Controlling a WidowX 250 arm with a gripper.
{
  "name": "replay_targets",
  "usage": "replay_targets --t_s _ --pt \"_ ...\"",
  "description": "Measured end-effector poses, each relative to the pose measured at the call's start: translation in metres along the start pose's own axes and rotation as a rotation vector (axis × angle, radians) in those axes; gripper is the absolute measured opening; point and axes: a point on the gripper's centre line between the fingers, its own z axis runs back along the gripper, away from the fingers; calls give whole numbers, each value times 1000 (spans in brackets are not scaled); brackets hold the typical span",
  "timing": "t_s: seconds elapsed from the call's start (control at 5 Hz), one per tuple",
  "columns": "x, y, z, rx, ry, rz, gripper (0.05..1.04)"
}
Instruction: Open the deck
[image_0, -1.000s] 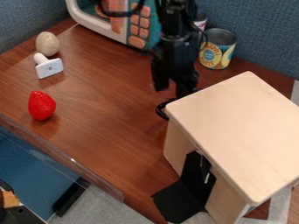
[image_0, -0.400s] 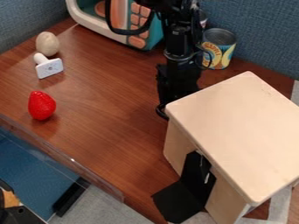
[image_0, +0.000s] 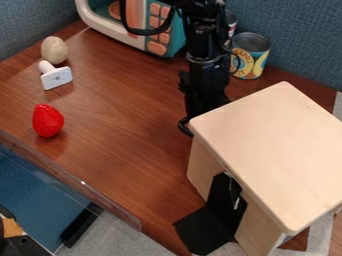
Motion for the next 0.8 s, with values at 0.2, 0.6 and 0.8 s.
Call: replay_targets --t_s 0.2,0.6,0.8 --pt "1 13 2 -6 5 19 135" --pt "-1 41 7 -7 1 71 134" --pt "-2 48 10 -16 -6 82 134"
